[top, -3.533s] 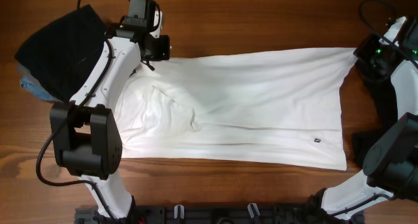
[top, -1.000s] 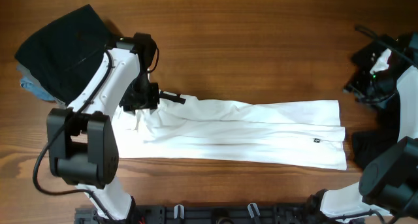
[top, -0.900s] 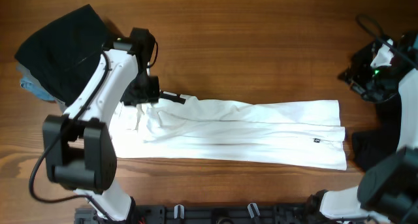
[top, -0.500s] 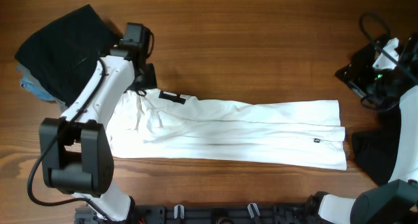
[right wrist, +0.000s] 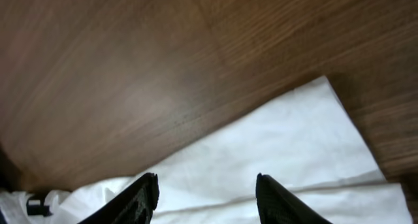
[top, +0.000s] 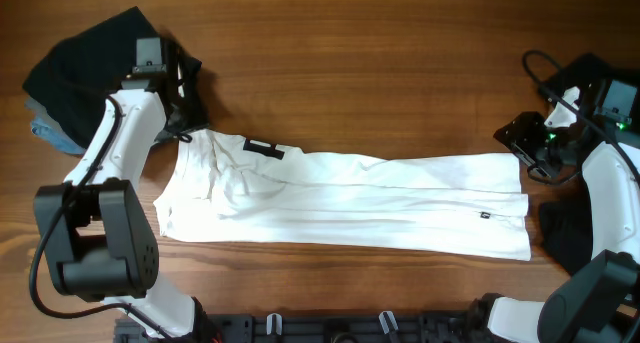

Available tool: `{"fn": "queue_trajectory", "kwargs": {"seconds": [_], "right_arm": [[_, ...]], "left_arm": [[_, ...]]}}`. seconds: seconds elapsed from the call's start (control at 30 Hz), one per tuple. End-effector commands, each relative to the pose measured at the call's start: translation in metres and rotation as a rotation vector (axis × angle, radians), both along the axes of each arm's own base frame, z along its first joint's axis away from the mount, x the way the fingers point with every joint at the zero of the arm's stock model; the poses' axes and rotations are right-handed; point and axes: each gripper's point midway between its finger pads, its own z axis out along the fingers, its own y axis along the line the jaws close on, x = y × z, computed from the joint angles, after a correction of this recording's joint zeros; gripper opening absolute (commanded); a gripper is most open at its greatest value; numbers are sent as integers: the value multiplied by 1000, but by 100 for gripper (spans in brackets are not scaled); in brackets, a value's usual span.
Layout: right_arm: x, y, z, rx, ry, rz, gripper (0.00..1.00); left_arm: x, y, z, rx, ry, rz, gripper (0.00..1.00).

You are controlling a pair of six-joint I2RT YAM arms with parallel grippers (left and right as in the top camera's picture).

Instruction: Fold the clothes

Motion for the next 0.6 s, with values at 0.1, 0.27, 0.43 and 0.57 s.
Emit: {"fn": "queue_trajectory", "kwargs": {"seconds": [0.1, 0.27, 0.43, 0.57], "right_arm": [[-16, -65, -22, -298, 154, -272, 58], [-16, -64, -51, -295, 224, -191, 68], [-32, -45, -93, -191, 368, -95, 67], [-47, -41, -115, -156, 468, -93, 70]], "left_arm": [[-10, 0, -18, -50, 32, -27, 53], [-10, -12, -13, -113, 18, -48, 67], [-12, -14, 9, -113, -20, -73, 70], [-11, -14, 37, -106, -88, -78, 71]]}}
